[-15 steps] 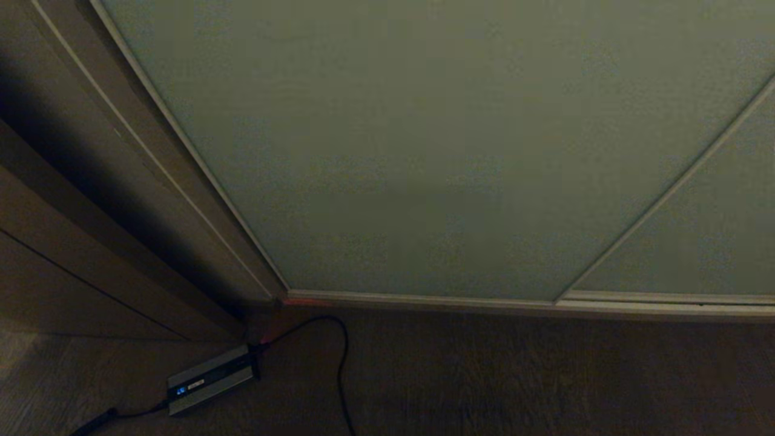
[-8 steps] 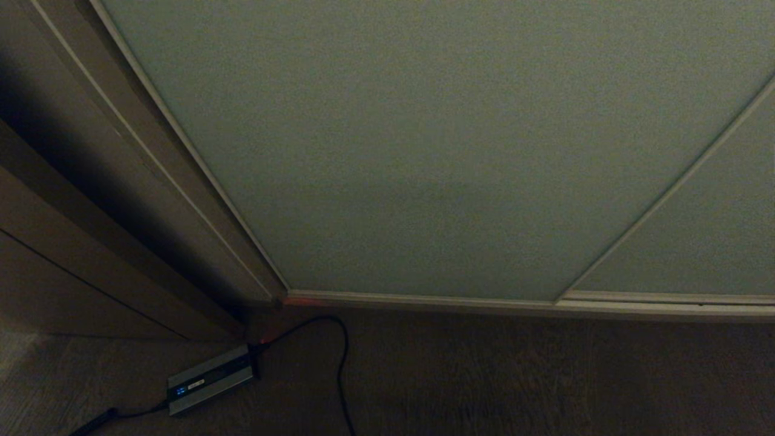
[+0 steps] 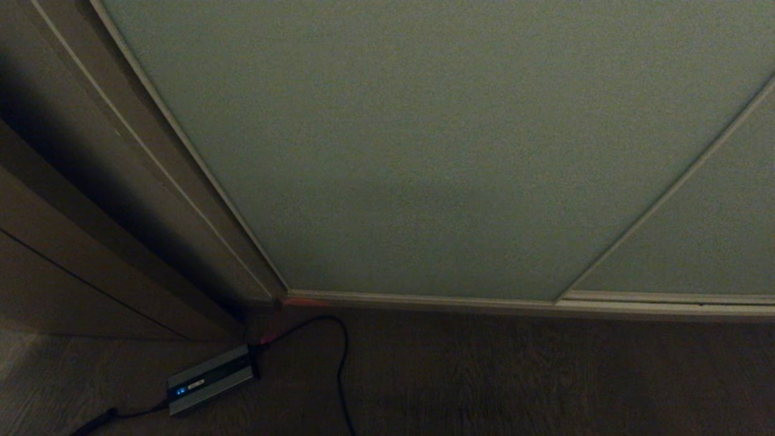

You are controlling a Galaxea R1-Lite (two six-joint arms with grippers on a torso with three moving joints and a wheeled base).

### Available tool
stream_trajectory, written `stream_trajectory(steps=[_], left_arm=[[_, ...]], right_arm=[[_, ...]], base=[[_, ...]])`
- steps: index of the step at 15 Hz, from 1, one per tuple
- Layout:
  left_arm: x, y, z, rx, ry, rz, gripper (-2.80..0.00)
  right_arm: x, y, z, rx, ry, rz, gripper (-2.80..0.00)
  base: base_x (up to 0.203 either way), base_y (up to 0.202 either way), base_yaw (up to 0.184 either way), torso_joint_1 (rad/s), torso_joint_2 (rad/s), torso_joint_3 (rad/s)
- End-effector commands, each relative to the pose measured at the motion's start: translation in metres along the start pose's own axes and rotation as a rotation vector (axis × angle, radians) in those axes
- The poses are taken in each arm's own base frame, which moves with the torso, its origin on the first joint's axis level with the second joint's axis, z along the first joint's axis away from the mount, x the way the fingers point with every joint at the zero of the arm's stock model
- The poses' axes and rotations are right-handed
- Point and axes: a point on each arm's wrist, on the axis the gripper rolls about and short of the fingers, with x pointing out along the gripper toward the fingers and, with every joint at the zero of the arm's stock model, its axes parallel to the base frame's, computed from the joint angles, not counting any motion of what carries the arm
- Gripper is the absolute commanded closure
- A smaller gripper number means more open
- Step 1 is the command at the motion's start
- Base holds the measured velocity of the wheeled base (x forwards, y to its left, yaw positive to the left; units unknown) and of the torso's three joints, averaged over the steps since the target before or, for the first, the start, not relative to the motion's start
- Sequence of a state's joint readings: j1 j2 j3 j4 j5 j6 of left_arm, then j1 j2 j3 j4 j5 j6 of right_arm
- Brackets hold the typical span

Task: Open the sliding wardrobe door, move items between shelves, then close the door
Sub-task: Open the door

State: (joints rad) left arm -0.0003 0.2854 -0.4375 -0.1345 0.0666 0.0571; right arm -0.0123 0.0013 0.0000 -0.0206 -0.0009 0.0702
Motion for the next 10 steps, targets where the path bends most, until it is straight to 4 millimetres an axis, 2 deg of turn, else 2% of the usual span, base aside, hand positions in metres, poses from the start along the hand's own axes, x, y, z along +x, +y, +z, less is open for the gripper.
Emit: stream_trajectory(steps=[1,3,5,7,10], left_arm=[[0.048,0.0,0.043,0.016,-0.047,0.057,0.0],[0.077,0.003,0.078,0.038,-0.196,0.143,0.0],[0.097,0.007,0.099,0.071,-0.304,0.22,0.0],[0.113,0.012,0.109,0.098,-0.351,0.271,0.0],[0.135,0.018,0.114,0.106,-0.368,0.298,0.0]], right_arm=[[0.0,0.0,-0.001,0.0,0.003,0.001,0.0],[0.0,0.0,-0.001,0.0,0.003,0.001,0.0],[0.0,0.0,-0.001,0.0,0.002,-0.001,0.0],[0.0,0.0,-0.001,0.0,0.002,-0.001,0.0],[0.0,0.0,-0.001,0.0,0.002,0.0,0.0]], base=[[0.0,0.0,0.0,0.0,0.0,0.0],[0.0,0.0,0.0,0.0,0.0,0.0],[0.0,0.0,0.0,0.0,0.0,0.0],[0.0,0.0,0.0,0.0,0.0,0.0],[0.0,0.0,0.0,0.0,0.0,0.0]])
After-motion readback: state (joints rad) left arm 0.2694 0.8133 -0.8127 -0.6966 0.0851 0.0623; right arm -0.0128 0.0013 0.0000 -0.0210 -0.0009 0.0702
